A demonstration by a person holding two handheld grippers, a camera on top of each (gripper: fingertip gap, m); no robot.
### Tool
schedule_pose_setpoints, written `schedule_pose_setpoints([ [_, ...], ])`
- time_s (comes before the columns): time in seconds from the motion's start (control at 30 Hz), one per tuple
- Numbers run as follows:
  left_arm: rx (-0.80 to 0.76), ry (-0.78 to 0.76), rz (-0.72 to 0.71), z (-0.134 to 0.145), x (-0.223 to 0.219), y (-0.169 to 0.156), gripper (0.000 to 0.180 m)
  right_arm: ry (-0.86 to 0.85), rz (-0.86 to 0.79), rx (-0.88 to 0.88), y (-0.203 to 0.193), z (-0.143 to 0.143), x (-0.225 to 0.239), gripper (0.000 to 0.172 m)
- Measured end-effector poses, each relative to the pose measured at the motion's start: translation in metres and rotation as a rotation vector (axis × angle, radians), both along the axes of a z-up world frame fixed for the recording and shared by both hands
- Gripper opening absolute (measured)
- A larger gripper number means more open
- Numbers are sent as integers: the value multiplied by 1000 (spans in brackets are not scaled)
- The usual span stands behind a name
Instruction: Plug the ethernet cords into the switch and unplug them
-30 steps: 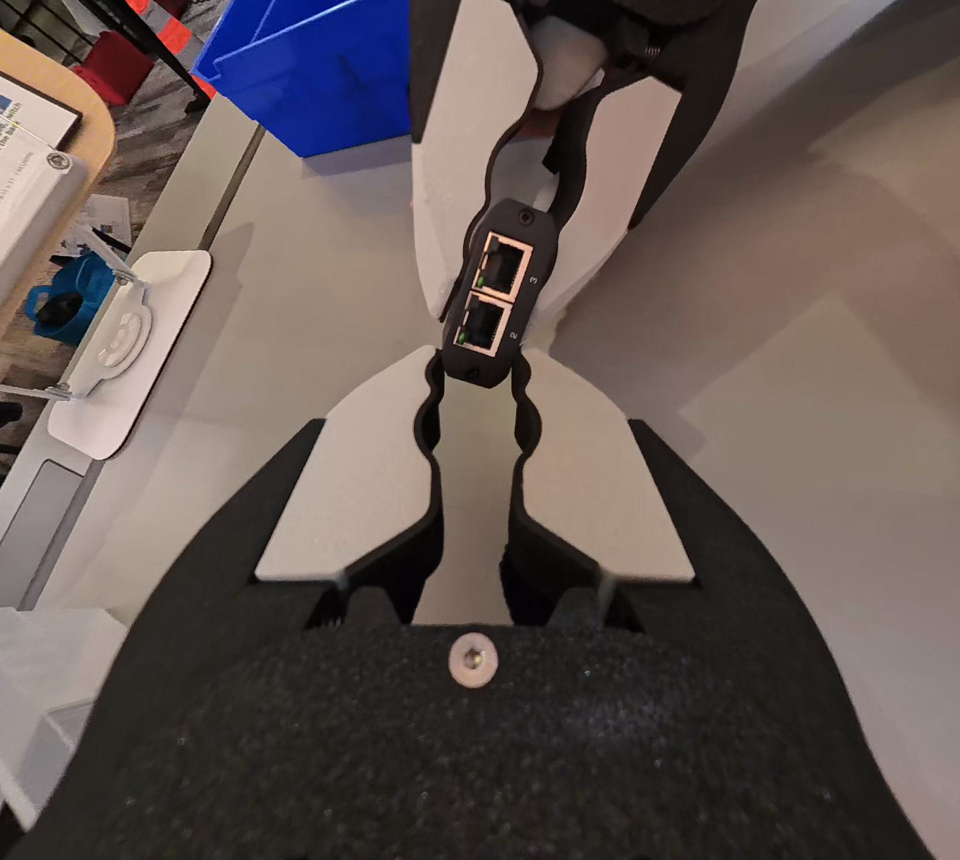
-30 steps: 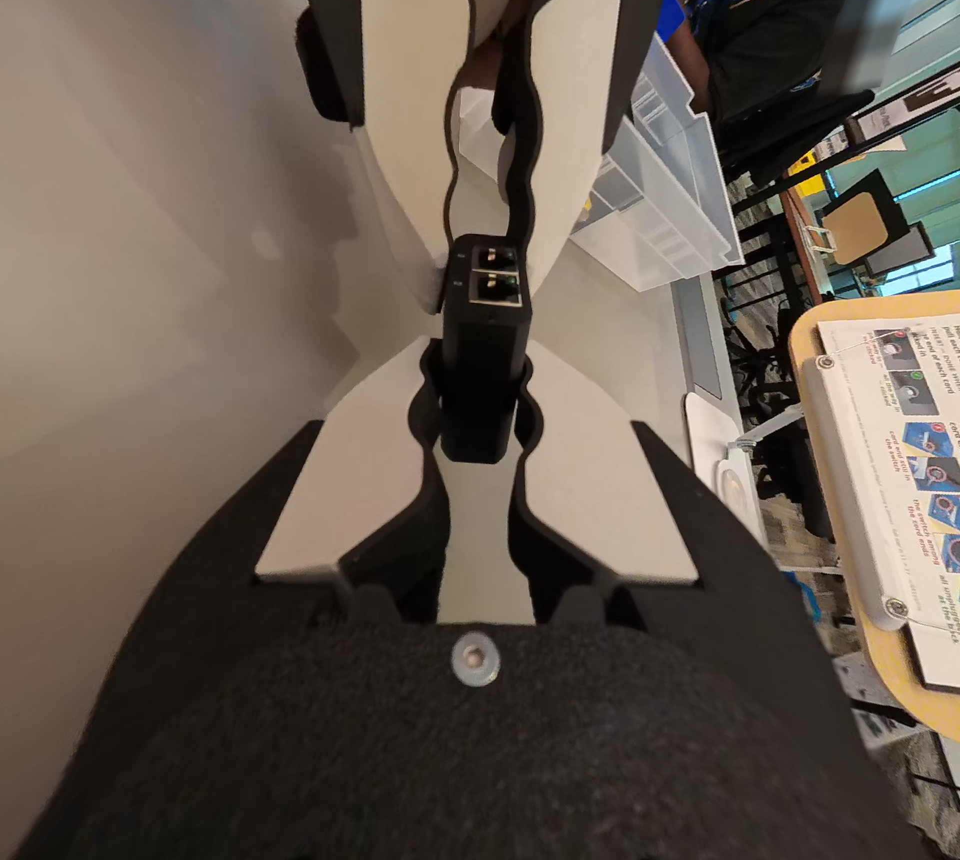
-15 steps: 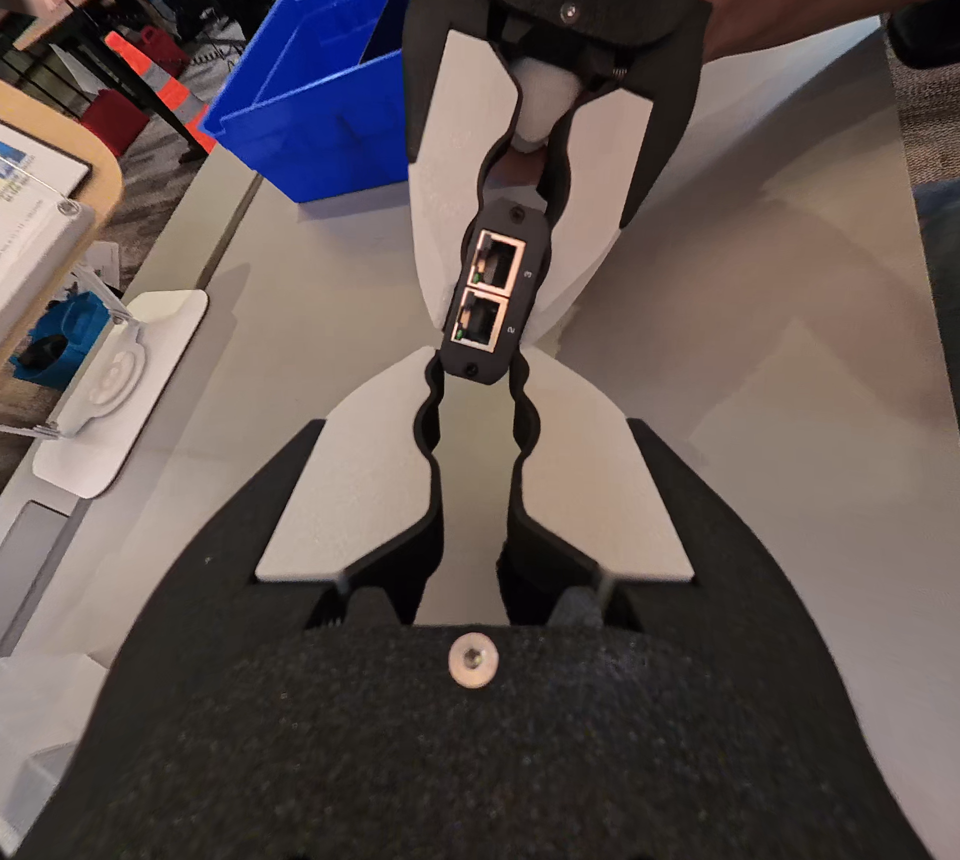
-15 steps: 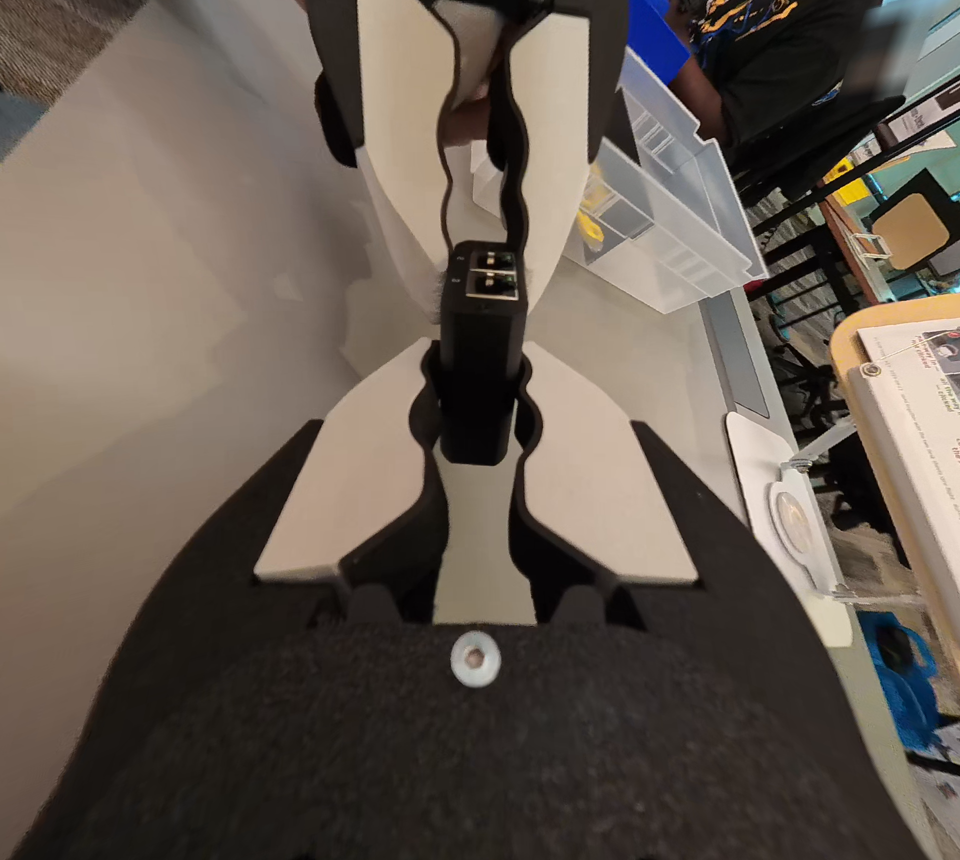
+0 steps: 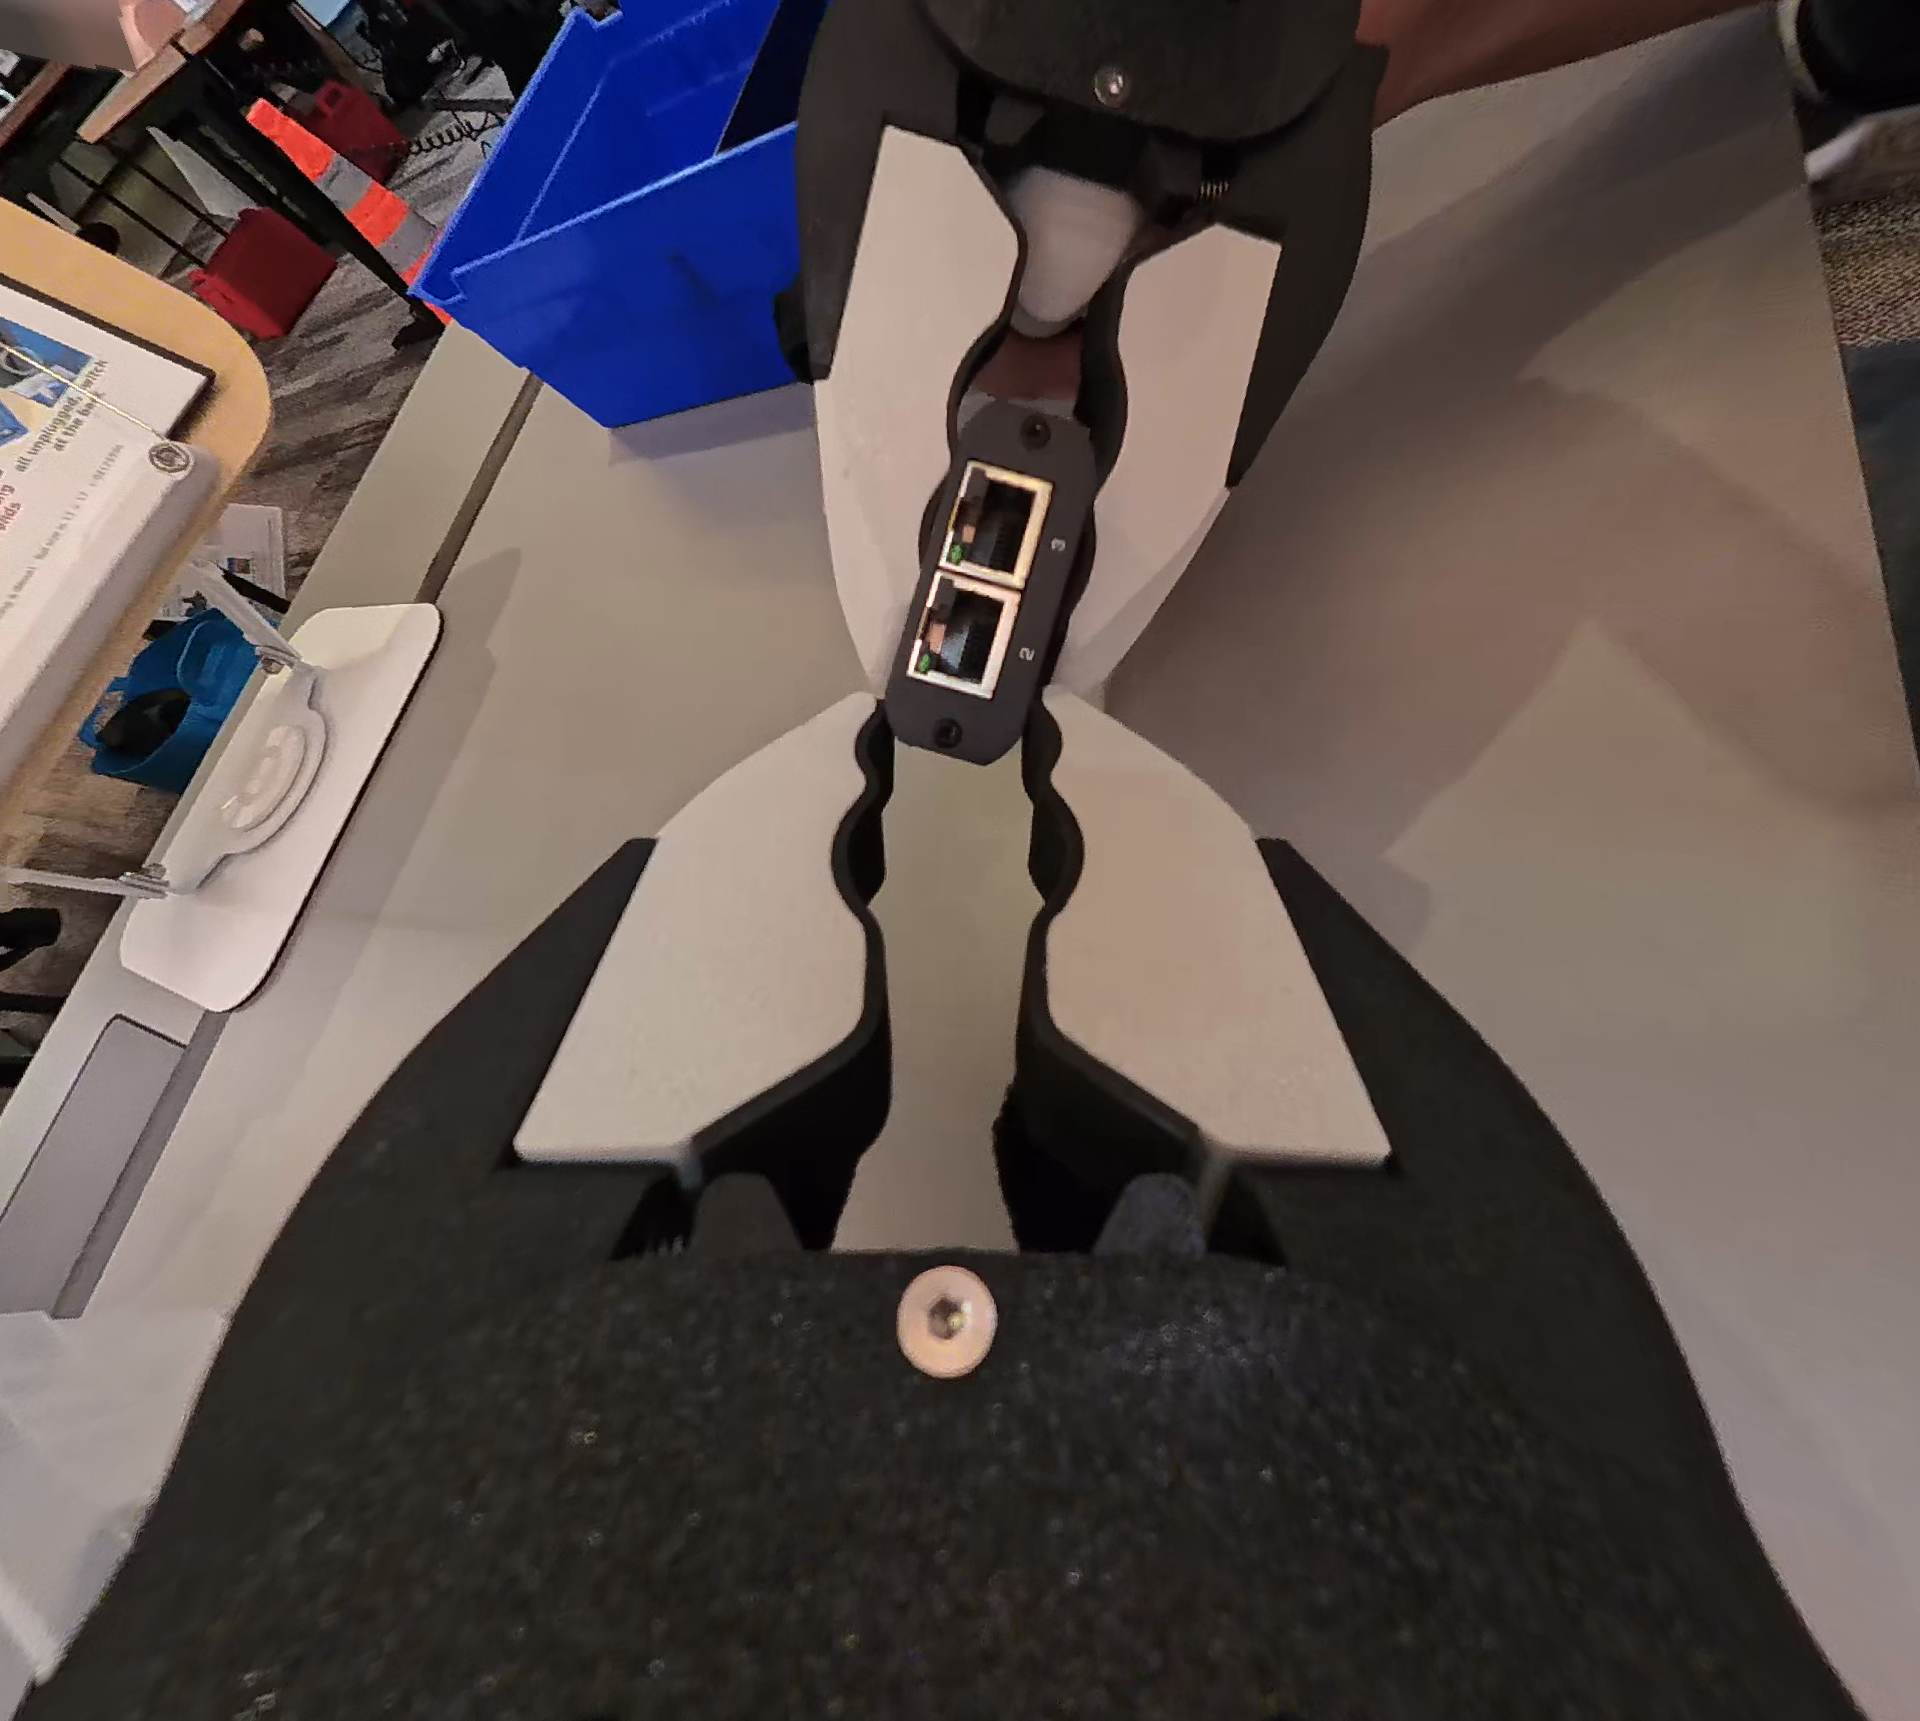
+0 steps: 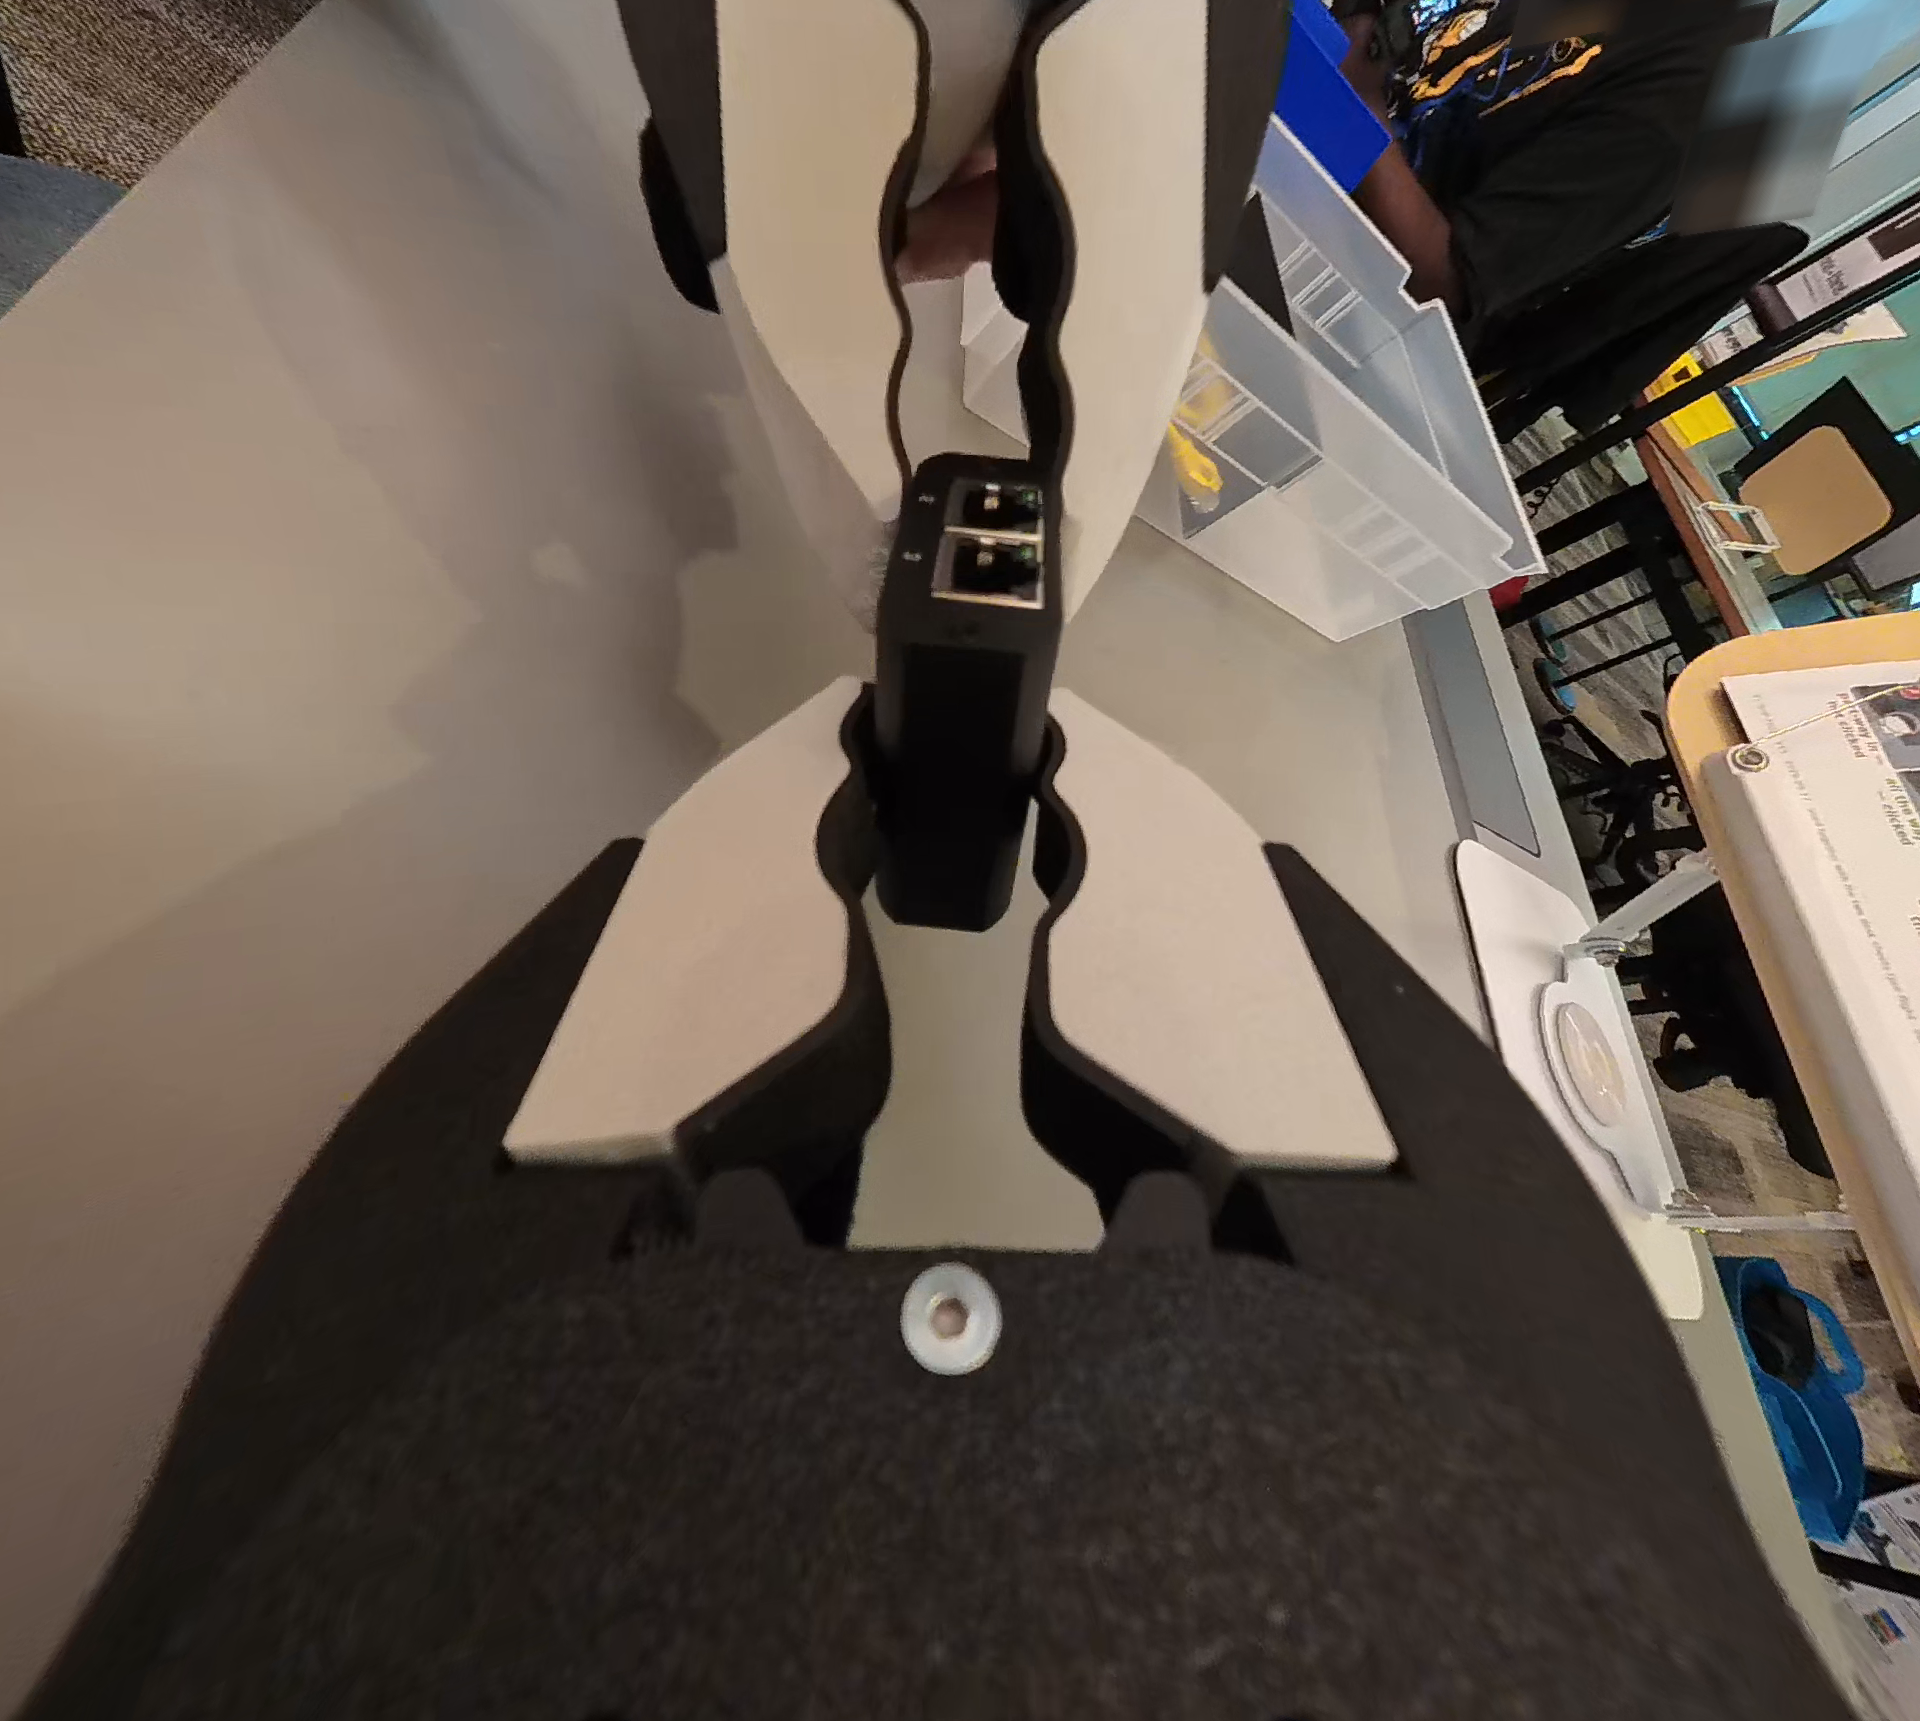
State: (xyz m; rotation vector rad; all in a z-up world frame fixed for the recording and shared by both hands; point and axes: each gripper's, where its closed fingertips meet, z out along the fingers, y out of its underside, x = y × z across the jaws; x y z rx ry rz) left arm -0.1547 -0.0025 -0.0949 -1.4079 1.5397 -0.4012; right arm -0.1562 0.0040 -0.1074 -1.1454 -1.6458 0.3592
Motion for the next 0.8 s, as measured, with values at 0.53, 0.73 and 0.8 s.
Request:
schedule_pose_setpoints([
  [0.53,24,11,23,-5,4,1,24,-107,-53,57,7,-7,4,26],
  [0.73,-28,-44,20,-2,6,-2,23,-67,-49,-70,4,-9,2,25],
  [0.8,-34,-71,22,4,7,-1,23,-34,-55,-80,6,-6,0,25],
])
